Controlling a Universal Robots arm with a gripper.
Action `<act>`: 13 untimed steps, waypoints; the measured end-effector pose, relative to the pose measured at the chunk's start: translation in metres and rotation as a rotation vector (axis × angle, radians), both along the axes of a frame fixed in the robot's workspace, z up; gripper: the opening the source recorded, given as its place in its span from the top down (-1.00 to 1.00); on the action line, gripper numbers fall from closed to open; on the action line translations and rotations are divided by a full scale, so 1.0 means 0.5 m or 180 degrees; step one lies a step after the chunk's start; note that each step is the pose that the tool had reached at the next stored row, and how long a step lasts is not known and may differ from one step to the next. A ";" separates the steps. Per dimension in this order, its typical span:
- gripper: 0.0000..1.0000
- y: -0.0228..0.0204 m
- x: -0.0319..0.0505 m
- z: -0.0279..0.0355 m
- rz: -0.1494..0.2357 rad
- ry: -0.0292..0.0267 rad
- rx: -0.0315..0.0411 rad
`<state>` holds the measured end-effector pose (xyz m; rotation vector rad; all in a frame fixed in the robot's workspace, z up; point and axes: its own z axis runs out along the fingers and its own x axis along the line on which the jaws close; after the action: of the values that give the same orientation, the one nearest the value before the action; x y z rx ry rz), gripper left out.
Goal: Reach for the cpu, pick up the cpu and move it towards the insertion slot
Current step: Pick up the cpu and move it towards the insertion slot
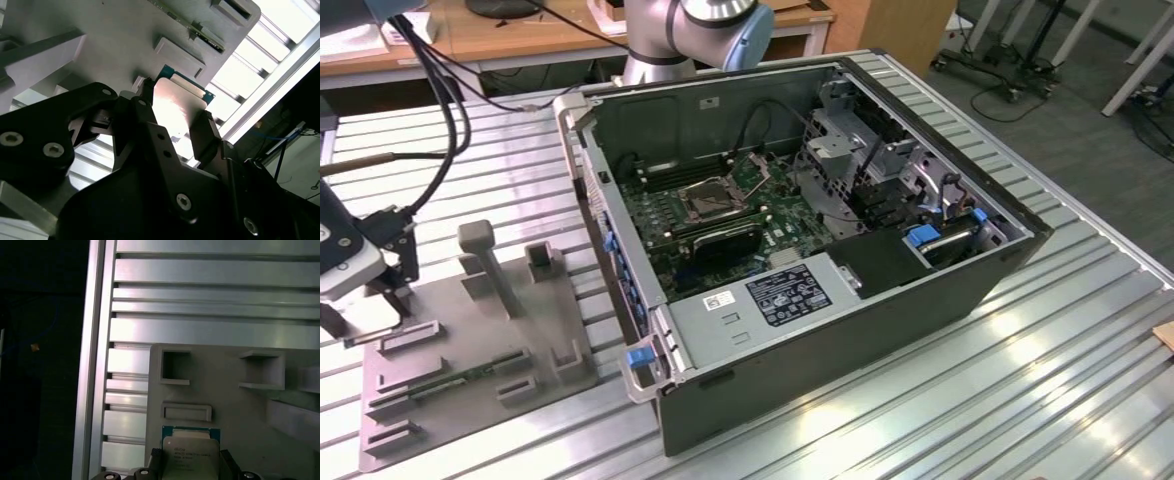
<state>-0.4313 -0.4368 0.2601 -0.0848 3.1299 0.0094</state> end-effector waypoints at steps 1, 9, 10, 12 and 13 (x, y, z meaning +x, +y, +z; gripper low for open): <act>-0.07 0.0000 0.000 0.002 0.0000 0.0000 0.0000; -0.07 0.0000 0.000 0.018 0.0000 0.0000 0.0000; -0.07 0.0000 0.000 0.020 0.0000 0.0000 0.0000; -0.07 0.0000 0.000 0.025 0.0000 0.0000 0.0000; -0.07 0.0000 0.000 0.026 0.0000 0.0000 0.0000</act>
<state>-0.4313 -0.4368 0.2729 -0.0848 3.1298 0.0095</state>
